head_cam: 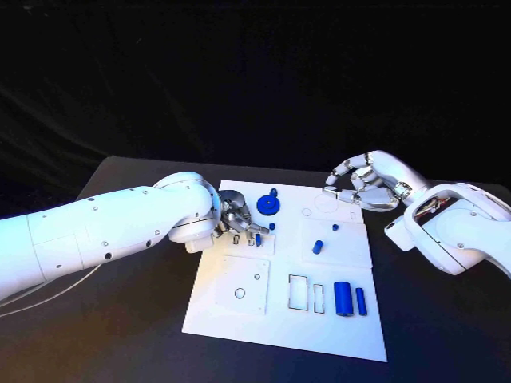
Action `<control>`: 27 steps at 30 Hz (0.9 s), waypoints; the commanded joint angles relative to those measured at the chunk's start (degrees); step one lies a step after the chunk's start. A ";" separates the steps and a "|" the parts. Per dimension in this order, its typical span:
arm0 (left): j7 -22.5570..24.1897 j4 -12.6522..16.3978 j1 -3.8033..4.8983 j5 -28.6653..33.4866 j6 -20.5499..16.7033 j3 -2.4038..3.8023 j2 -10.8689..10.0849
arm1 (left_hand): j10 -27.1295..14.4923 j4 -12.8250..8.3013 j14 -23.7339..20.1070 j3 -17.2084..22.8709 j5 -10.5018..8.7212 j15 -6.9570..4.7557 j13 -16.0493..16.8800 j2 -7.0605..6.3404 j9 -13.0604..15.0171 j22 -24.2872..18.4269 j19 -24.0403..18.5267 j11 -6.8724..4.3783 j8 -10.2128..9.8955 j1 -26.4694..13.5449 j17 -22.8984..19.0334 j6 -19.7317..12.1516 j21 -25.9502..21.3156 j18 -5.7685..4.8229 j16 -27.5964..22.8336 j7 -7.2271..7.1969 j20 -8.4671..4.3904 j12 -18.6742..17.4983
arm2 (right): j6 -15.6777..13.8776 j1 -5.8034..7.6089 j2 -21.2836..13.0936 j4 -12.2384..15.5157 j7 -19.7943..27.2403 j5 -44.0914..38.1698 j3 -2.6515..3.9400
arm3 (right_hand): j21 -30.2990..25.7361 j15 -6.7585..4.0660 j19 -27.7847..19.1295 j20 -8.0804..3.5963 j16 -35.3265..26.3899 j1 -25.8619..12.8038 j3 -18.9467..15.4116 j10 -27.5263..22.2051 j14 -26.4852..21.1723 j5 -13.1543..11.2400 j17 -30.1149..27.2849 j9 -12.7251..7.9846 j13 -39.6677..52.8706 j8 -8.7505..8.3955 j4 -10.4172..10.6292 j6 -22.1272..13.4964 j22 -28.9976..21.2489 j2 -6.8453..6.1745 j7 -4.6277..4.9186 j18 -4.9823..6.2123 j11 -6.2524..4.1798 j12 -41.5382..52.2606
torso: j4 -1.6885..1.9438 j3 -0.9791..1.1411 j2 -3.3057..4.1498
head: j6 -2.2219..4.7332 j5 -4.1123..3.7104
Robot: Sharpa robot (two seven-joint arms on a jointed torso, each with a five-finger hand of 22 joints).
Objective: Assemble the parts on the task board
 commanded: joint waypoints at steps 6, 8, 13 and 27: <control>0.21 0.40 0.10 -0.35 1.60 -0.01 0.30 | 0.03 0.05 4.38 -0.48 0.53 -0.38 0.01 0.02 0.40 0.11 0.53 -0.38 0.37 1.24 9.71 -0.65 0.42 -1.19 0.20 -0.05 0.04 0.17 | 0.71 -0.05 0.18 -0.09 -0.32 -0.46 -0.02 | -0.20 -0.40 2.96 -0.46 -0.24 -0.72 -0.28 -0.14 5.27 0.16 11.74 0.05 3.67 0.27 -0.09 -0.41 12.34 -0.04 -0.15 0.78 -0.31 -0.32 | 0.02 0.01 -0.05 | -0.14 -0.05; 0.31 0.50 0.10 -0.35 1.71 -0.01 0.32 | 0.02 0.03 4.36 -0.54 0.71 -0.39 0.03 0.11 0.60 0.16 0.54 -0.41 0.48 1.70 9.68 -0.72 0.44 -1.20 0.18 -0.07 0.04 0.16 | 0.71 -0.06 0.20 -0.11 -0.33 -0.48 -0.03 | -0.20 -0.40 2.96 -0.46 -0.24 -0.72 -0.28 -0.14 5.27 0.16 11.74 0.05 3.67 0.27 -0.09 -0.41 12.34 -0.04 -0.15 0.78 -0.31 -0.32 | 0.02 0.01 -0.06 | -0.15 -0.06; 0.49 0.54 0.10 -0.35 1.72 -0.01 0.30 | -0.23 0.05 4.29 -1.09 0.97 -0.38 -0.20 -0.55 1.10 0.04 0.35 -0.40 0.70 2.63 9.54 -0.95 0.40 -1.17 0.06 -0.05 0.05 -0.08 | 0.69 -0.09 0.29 -0.23 -0.34 -0.50 -0.04 | -0.33 -0.41 2.88 -0.48 -0.33 -0.89 -0.27 -0.09 5.22 0.54 11.52 0.28 3.72 0.44 -0.07 -0.57 12.26 -0.02 -0.15 0.81 -0.32 -0.30 | 0.04 0.01 -0.04 | -0.21 -0.08; 0.54 0.46 0.10 0.16 1.71 -0.01 0.16 | -0.14 0.07 4.37 -1.10 1.93 -0.52 0.07 0.35 2.11 0.22 0.33 -0.59 1.40 3.79 9.87 -0.71 0.47 -1.19 0.26 -0.31 0.08 0.04 | 0.67 -0.23 0.58 -0.45 -0.45 -0.51 -0.08 | -0.36 -0.43 2.87 -0.49 -0.35 -0.94 -0.23 -0.07 5.21 0.80 11.49 0.42 3.72 0.55 -0.08 -0.64 12.25 0.01 -0.17 0.82 -0.34 -0.30 | 0.05 0.03 -0.01 | -0.12 -0.09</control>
